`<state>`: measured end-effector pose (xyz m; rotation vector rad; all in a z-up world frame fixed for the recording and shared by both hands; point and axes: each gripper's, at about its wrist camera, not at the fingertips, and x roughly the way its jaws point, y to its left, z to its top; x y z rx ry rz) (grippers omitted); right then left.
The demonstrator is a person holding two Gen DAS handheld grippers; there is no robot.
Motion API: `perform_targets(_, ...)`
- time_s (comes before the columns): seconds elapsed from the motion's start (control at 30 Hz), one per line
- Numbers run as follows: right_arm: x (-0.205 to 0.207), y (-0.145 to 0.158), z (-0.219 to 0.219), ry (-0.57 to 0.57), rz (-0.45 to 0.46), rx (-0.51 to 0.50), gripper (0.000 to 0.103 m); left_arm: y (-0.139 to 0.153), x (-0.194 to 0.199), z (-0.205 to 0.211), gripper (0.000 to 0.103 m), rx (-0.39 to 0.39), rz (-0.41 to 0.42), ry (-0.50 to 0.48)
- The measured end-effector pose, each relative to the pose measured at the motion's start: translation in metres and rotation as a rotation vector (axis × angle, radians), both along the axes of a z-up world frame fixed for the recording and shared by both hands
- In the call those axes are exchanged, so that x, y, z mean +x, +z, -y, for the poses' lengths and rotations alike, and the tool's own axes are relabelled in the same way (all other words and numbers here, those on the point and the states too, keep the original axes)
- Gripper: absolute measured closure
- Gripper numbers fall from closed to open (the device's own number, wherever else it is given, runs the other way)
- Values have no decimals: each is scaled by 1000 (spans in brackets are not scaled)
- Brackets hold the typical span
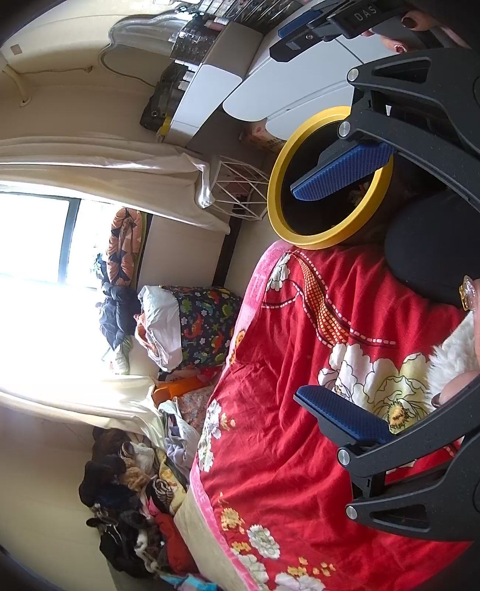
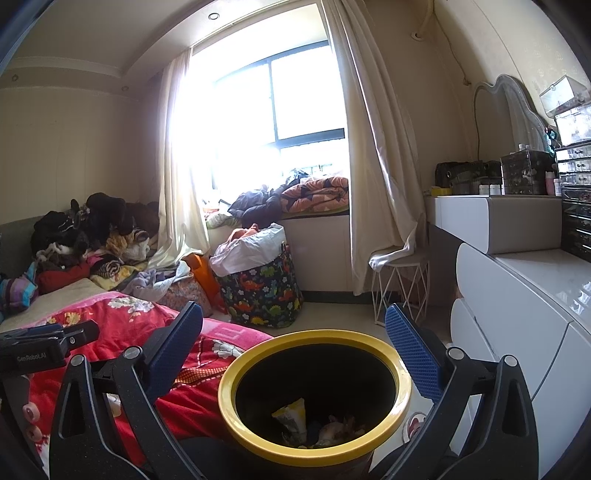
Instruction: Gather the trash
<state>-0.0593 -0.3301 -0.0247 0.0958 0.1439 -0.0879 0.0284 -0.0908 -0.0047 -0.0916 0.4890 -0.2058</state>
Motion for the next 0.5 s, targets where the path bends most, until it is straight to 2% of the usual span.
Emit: perform_targets(0.5,1,2,0,-2,2,1,6,1,1,0,11,0,0,-1)
